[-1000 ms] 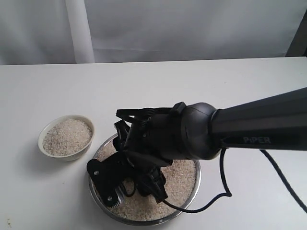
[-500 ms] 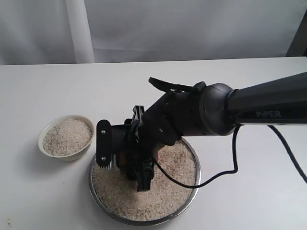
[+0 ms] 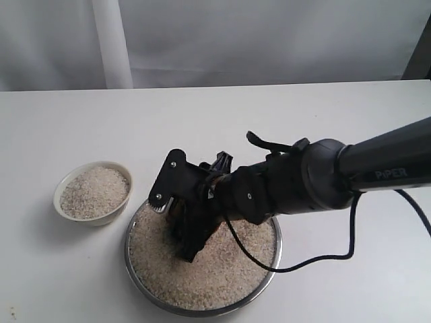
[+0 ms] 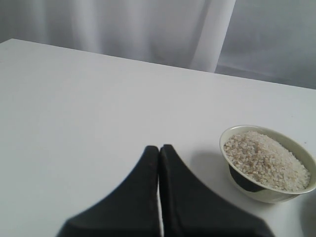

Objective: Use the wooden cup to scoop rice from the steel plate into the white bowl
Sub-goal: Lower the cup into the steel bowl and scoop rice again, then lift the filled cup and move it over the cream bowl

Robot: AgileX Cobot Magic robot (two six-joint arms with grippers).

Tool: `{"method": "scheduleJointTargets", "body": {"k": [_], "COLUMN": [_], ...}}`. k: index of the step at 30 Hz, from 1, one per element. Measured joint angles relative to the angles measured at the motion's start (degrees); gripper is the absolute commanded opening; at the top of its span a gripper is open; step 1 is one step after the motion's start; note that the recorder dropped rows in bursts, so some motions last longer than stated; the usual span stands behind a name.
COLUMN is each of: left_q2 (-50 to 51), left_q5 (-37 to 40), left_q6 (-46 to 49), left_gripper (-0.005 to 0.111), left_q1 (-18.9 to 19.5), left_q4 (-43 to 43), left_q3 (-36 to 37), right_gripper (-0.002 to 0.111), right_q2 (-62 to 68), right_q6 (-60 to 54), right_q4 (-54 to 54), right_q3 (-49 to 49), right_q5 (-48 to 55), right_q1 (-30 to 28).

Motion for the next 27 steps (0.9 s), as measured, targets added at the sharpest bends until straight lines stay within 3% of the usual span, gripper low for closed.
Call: {"method": "scheduleJointTargets", "body": {"k": [4,7,13,18,27], "left_q2": [0.0,0.0,0.0,0.0,0.0], "left_q5": [0.0,0.0,0.0,0.0,0.0], "left_q6": [0.0,0.0,0.0,0.0,0.0], "left_gripper": [0.0,0.0,0.0,0.0,0.0], "left_q1": [0.0,0.0,0.0,0.0,0.0], "left_q4": [0.0,0.0,0.0,0.0,0.0], "left_q3": [0.0,0.0,0.0,0.0,0.0], "right_gripper": [0.0,0.0,0.0,0.0,0.0], "right_q2": [0.0,0.0,0.0,0.0,0.0], "right_q6": [6.6,19.3,32.6,36.3,36.9], "right_q4": [0.0,-6.5,-14.3,-17.4,-24.7], "right_q3": [3.8,8.0,11.6,13.5,14.0], "right_q5": [-10.6,-21.4,-33.8,-42.1,-47.2], "right_q1": [0.0,0.0,0.0,0.0,0.0]}}
